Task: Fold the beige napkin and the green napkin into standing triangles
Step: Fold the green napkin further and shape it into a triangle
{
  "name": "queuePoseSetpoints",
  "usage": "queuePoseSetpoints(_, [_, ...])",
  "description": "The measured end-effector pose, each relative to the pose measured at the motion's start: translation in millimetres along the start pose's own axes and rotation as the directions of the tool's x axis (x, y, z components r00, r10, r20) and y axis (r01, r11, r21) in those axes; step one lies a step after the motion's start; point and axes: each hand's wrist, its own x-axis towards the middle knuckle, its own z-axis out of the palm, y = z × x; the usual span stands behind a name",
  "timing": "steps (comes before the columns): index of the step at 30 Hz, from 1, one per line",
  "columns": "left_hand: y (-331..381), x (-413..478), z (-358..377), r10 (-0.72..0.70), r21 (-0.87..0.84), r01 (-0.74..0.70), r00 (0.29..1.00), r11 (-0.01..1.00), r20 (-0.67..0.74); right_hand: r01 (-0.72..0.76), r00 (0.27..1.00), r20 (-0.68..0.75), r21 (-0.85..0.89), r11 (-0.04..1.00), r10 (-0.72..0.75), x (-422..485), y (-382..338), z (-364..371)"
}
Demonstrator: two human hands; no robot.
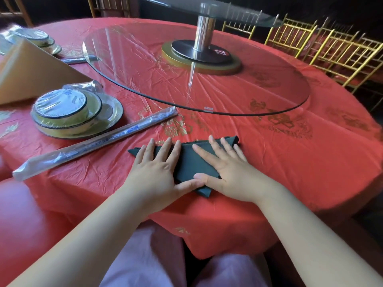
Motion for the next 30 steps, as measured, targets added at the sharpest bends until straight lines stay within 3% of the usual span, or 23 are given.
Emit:
queuePoseSetpoints(9, [-7.0,-1.1,-7.2,-0.145,0.078,0.141,0.988,0.987,0.057,-0.044,0.998,-0.038,0.127,0.991,0.049,6.3,22.1,-8.0])
queuePoseSetpoints(14, [-15.4,-2.6,-7.5,-0.188,0.100,0.181,0.980,0.978,0.061,-0.066,0.997,-0.052,-0.016,0.998,0.065,6.8,23.3,-1.7])
queuePoseSetpoints(21, [-24.2,-1.6,-16.2,-0.246,0.082,0.239,0.965,0.968,0.093,-0.172,0.985,-0.027,-0.058,0.983,0.171,2.3,18.0,-9.5])
queuePoseSetpoints(23, [-19.6,-4.2,-15.1,-0.193,0.094,0.193,0.981,0.977,-0.005,-0.161,0.984,-0.091,-0.092,0.983,0.153,-2.1,10.3,-11.7])
queuePoseSetpoints(25, [-11.3,-7.5,-11.7,-0.020,0.070,0.029,0.991,0.997,-0.130,-0.047,0.987,-0.156,-0.076,0.996,0.034,-7.6,-5.3,-8.9])
queuePoseSetpoints(27, [0.4,-9.7,-7.7,0.135,-0.011,-0.138,0.980,0.990,-0.145,0.070,0.985,-0.157,-0.057,0.996,-0.078,-11.2,-21.7,-1.2])
queuePoseSetpoints(30, [9.6,-12.2,-0.9,0.077,-0.064,-0.083,0.994,0.995,-0.078,0.053,0.994,-0.099,0.018,0.998,-0.051,-11.6,-28.2,8.9])
